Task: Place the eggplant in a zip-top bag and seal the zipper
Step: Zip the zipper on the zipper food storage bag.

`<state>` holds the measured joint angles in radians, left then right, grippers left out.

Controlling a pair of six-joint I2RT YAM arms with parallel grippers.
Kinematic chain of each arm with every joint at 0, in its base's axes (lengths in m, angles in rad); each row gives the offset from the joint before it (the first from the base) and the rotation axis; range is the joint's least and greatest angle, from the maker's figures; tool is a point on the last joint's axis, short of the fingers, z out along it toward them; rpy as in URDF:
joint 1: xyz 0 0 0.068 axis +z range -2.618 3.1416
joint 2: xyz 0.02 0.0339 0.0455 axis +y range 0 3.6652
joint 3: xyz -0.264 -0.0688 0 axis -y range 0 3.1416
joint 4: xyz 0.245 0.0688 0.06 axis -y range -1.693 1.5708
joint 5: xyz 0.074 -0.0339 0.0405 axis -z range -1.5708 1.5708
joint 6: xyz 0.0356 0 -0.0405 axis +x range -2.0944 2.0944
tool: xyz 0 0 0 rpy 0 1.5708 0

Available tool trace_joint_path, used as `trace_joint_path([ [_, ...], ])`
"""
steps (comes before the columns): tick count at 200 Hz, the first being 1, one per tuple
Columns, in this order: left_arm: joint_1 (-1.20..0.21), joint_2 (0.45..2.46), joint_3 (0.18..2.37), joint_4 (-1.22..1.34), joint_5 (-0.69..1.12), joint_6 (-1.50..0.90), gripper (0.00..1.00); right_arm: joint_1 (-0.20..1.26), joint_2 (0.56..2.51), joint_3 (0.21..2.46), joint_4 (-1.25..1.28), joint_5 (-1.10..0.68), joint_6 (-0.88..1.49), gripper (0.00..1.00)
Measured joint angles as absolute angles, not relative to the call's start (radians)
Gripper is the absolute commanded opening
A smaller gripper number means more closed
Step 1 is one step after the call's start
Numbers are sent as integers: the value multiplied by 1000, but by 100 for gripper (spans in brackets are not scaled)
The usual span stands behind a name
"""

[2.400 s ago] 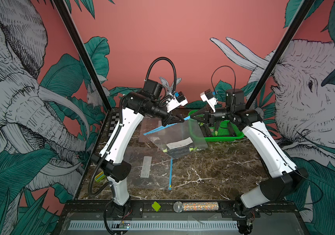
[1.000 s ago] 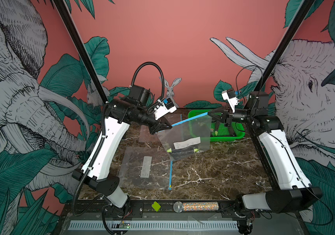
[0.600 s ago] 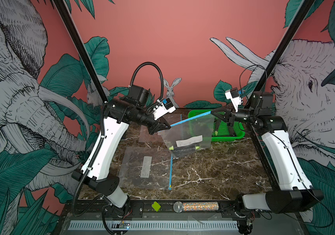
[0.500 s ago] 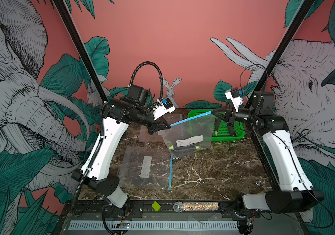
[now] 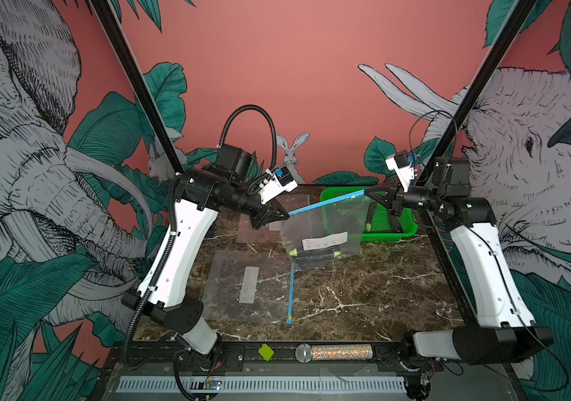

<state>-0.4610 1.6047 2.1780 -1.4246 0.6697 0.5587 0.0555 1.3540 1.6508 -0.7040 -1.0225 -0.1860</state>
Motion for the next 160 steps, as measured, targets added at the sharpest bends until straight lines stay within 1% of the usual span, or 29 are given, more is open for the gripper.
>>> trace_joint_path([
  [45,-461,1618,2202,-1431,673,561,4,39,1314,1612,-695,-1021,-175,0],
  [64,-459,1629,2214,-1432,681,561,0,36,1310,1598,-683,-1025,-159,0],
  [77,-457,1636,2216,-1432,691,561,0,34,1309,1588,-677,-1028,-151,13],
  [88,-454,1641,2217,-1433,697,561,0,31,1309,1584,-677,-1025,-141,29],
  [96,-453,1645,2217,-1436,699,561,0,29,1309,1584,-677,-1024,-141,36],
  [131,-454,1671,2241,-1454,707,561,0,34,1305,1613,-700,-994,-147,52],
  [152,-465,1691,2274,-1462,706,562,0,102,1338,1748,-794,-930,-204,60],
  [160,-470,1697,2287,-1464,706,562,0,138,1358,1812,-820,-916,-226,61],
])
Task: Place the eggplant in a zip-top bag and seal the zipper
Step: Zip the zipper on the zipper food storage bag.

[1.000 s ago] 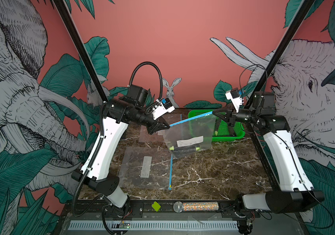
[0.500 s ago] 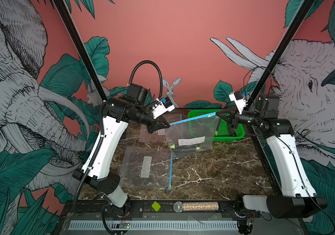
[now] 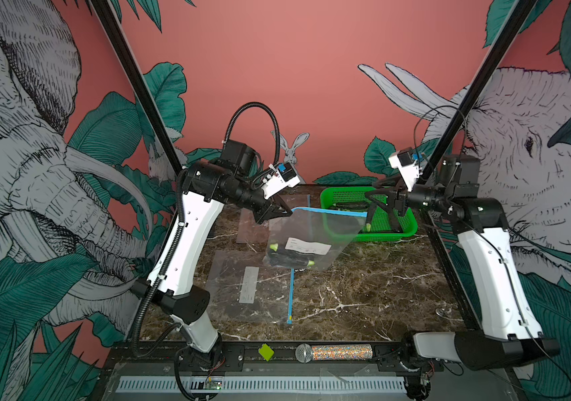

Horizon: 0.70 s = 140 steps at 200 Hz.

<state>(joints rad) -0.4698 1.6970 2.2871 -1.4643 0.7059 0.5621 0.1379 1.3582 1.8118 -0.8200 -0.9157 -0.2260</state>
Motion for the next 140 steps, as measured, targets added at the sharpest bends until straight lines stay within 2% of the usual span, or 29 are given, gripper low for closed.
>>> trace_joint_path([
  [40,-511,1718,2346,-1477,697,572,0,326,1546,2186,-1022,-829,-371,65],
  [65,-521,1721,2354,-1484,696,577,0,419,1689,2338,-1155,-772,-453,65],
  [99,-522,1721,2354,-1494,694,586,0,472,1801,2370,-1286,-733,-519,65],
  [140,-522,1734,2373,-1499,696,598,0,478,1790,2346,-1353,-736,-548,64],
])
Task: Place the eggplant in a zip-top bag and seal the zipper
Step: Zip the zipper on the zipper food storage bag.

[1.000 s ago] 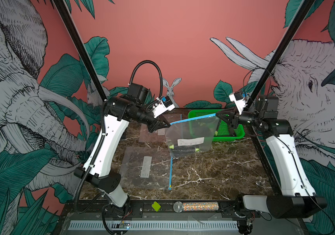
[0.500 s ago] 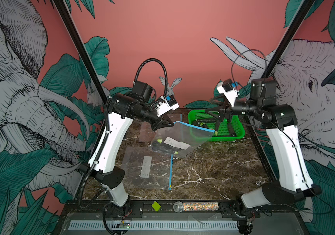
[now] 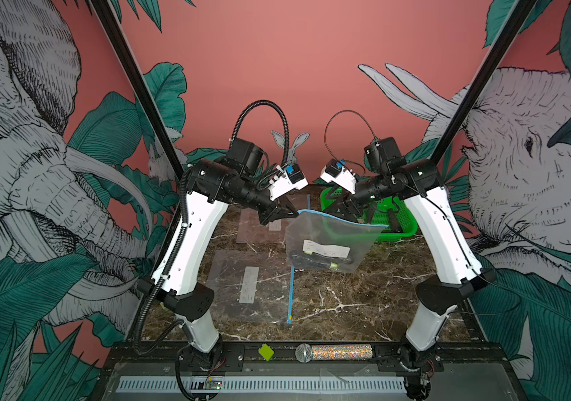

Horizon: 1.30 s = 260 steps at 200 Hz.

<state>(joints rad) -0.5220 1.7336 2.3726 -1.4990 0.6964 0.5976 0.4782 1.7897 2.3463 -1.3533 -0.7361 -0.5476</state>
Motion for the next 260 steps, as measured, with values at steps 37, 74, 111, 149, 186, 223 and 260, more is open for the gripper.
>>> trace_joint_path([
  [37,-526,1759,2388,-1499,698,601,0,480,1764,2341,-1353,-704,-537,64],
  [74,-531,1770,2388,-1501,698,603,0,480,1744,2355,-1345,-710,-519,65],
  [111,-535,1770,2389,-1502,698,603,0,480,1727,2336,-1345,-724,-516,65],
  [149,-537,1770,2389,-1502,698,604,0,480,1725,2275,-1353,-741,-516,63],
  [186,-538,1770,2389,-1502,698,604,0,487,1721,2194,-1346,-753,-500,57],
  [223,-538,1770,2389,-1501,698,603,0,491,1713,2140,-1326,-755,-484,7],
  [260,-542,1770,2389,-1478,689,585,54,492,1647,2036,-1247,-742,-427,0],
])
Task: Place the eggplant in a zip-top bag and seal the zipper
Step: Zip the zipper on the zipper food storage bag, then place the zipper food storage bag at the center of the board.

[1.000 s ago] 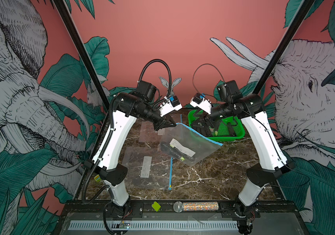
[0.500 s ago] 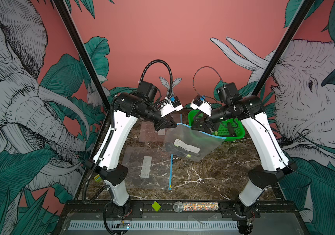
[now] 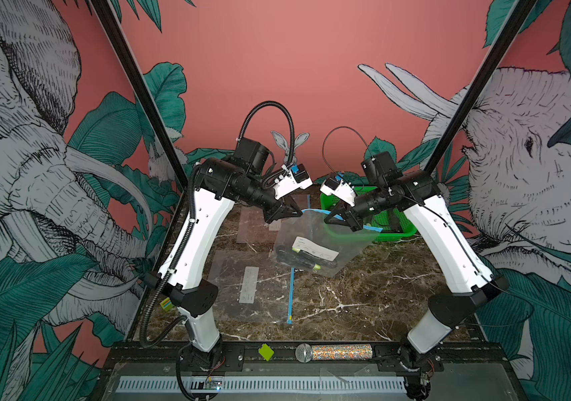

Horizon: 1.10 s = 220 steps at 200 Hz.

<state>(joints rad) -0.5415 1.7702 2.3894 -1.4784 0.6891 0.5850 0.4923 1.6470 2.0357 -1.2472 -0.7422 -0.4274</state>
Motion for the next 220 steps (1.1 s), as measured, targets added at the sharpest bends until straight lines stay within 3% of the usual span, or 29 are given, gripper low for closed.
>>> trace_joint_path([
  [11,-542,1770,2389,-1465,681,571,69,492,1605,1980,-1206,-731,-390,0],
  [45,-542,1764,2376,-1396,644,507,81,493,1469,1826,-1104,-659,-241,0],
  [84,-530,1701,2275,-1256,582,419,83,480,1387,1715,-1057,-538,-36,0],
  [119,-498,1588,2122,-1073,557,313,91,413,1338,1602,-1048,-489,93,0],
  [220,-481,1447,1765,-700,659,62,97,-48,1156,1147,-1000,-379,250,0],
])
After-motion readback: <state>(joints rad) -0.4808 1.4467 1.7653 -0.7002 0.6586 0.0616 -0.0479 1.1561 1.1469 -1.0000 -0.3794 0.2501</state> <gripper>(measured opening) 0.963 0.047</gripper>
